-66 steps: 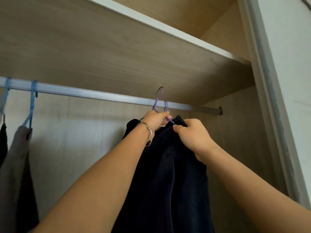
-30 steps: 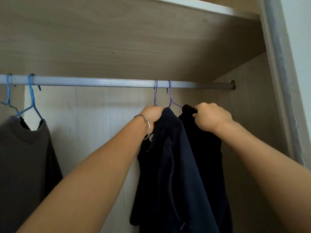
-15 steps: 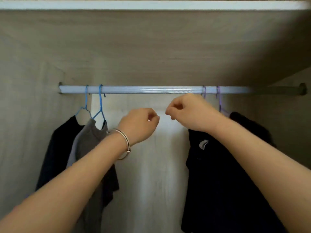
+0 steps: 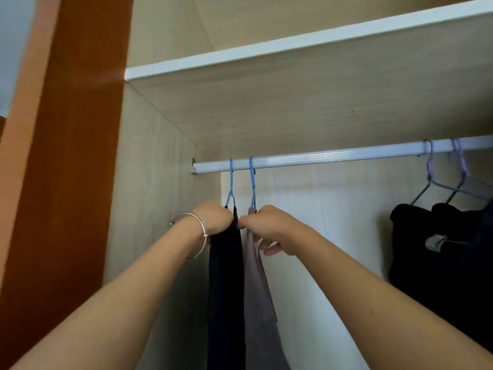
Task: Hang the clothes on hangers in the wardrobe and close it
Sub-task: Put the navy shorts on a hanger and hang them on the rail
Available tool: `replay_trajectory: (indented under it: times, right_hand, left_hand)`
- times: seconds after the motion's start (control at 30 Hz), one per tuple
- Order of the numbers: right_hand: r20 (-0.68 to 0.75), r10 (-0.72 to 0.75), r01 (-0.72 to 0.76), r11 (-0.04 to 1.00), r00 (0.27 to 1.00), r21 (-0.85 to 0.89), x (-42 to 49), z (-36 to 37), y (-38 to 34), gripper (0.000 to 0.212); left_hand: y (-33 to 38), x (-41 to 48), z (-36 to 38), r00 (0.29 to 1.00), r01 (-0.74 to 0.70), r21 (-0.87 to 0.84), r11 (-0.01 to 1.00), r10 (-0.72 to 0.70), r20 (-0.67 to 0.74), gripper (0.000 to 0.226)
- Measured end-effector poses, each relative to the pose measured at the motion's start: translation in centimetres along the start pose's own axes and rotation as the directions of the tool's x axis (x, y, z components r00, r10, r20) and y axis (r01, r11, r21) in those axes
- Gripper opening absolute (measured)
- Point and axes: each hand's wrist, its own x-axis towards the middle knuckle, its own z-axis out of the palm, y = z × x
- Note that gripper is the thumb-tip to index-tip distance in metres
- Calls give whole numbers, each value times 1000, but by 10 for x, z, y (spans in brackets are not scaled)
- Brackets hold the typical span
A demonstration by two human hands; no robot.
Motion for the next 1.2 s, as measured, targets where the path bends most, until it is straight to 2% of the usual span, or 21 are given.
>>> replay_trajectory:
  times: [0.1,0.23,0.43,0.6,0.73,0.83,0.93,1.1,1.2]
  right_hand:
    - [-39,-6,6,1000,999,-6,10,11,-5,21]
    - [-127,-35,38,999,991,27,22,26,-5,22]
    - [-147,-20,38,992,989,121,34,43,-21,8]
    - [-168,-31,57,987,985,152,42,53,-28,9]
    - [-131,-40,58,989,991,139,44,54,-32,7]
    - [-106,-41,58,986,993,155,49,59,-34,24]
    - [-114,-70,87,984,991,153,49,68,-33,27]
    - [-131,-93,101,993,987,59,43,60,-21,25]
    - [-197,-126,128,992,972,-5,34,38,-12,18]
  left_hand:
    - [-3,5,3,995,-71,216,974,85,-54,29]
    - [-25,15,-7,985,-63,364,929,117,-129,33]
    - [-47,16,-32,979,61,378,924,18,-202,32]
    - [-52,17,-31,977,65,436,898,32,-211,30]
    - [-53,17,-27,973,51,475,878,64,-223,31]
    - [-57,19,-25,974,47,498,866,71,-216,31]
    - [-60,21,-22,974,45,502,863,74,-213,31]
    - [-67,20,-20,979,49,480,876,53,-197,28]
    - [-64,20,-20,964,39,428,903,79,-255,33]
